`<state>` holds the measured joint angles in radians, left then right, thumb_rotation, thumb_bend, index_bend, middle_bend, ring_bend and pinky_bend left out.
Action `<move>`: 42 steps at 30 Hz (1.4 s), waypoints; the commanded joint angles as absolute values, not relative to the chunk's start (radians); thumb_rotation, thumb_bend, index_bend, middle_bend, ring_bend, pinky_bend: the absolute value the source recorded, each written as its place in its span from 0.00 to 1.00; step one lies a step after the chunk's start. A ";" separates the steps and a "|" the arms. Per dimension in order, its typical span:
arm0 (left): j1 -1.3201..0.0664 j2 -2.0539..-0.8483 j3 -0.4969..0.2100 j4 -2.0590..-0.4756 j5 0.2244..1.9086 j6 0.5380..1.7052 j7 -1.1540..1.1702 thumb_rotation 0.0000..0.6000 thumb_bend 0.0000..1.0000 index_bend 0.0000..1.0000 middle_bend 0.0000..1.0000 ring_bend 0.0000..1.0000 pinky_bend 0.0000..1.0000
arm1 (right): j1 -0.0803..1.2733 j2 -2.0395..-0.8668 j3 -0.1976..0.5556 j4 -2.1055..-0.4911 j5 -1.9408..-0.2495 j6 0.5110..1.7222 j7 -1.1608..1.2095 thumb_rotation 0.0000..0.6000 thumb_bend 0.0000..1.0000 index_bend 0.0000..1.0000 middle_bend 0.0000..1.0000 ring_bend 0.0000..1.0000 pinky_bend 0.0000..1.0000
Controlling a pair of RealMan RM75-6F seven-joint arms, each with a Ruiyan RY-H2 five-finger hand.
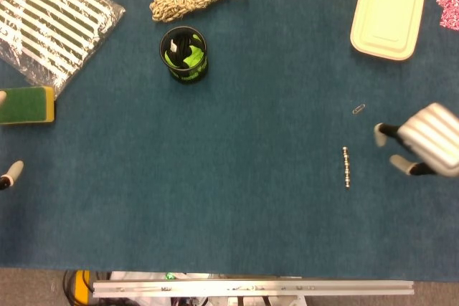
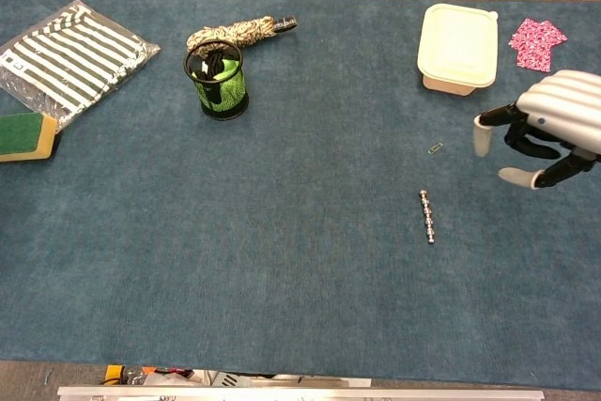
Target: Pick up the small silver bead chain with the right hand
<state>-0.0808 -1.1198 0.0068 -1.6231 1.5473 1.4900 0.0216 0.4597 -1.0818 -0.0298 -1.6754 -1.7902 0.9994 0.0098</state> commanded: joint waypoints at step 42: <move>-0.070 -1.141 0.017 -1.600 1.541 1.472 0.005 1.00 0.19 0.08 0.17 0.10 0.08 | 0.604 -1.357 -0.145 -1.470 -1.783 0.867 -0.080 1.00 0.16 0.55 0.96 0.99 0.97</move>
<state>-0.0704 -1.1403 0.0167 -1.6005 1.5413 1.4724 0.0049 0.6020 -1.3552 -0.1439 -1.4716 -1.7850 0.8686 -0.0807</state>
